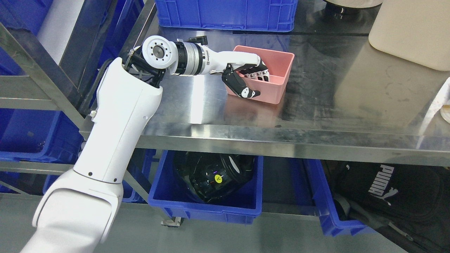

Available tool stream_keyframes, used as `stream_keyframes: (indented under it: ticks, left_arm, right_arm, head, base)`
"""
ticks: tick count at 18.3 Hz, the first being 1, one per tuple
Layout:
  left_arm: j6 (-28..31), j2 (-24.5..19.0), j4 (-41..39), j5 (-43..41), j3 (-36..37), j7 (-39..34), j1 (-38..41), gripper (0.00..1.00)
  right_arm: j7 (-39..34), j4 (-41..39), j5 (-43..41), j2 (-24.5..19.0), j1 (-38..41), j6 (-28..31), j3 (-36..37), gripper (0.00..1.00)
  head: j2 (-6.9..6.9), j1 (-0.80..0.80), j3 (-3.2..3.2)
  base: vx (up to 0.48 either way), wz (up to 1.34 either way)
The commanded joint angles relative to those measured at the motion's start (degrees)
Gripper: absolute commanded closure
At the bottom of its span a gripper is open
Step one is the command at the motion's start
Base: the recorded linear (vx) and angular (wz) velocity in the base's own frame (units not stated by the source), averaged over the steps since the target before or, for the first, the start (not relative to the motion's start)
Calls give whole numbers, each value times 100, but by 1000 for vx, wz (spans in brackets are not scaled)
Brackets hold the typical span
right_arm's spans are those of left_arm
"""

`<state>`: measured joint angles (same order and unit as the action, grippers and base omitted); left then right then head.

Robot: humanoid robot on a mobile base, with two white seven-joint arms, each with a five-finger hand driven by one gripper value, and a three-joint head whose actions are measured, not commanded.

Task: Place storage box into left shelf container
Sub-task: 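Lift the pink box off the shelf with the left hand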

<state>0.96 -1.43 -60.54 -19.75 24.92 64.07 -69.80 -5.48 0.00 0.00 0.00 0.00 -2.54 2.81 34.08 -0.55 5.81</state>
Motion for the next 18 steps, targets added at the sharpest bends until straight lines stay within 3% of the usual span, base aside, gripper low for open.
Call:
stream_keyframes:
  ticks: [1,6,11,18]
  left_arm:
    - [-517,43,359,-90,-1260,-26,2,99]
    - [-948,43,-475,-64,-2026,-237,89,100]
    - [-2389,43,-1353,-46,-2193,-184,502,100]
    - [-2908,43,-2743,-38,-2465,-167,1495,100]
  right_arm:
    - [-1007,-100,-17,100,150,-1,0,0]
    - [-1007,-100,-17,100,150,-1,0,0]
    - [-1007,-100,-17,100,150,-1,0,0]
    - [-1007,-100,-17,100,150,-1,0,0]
  head:
    - [0,0,0]
    - [0,0,0]
    - [0,0,0]
    - [0,0,0]
  base:
    - [0,0]
    - [0,0]
    - [0,0]
    - [0,0]
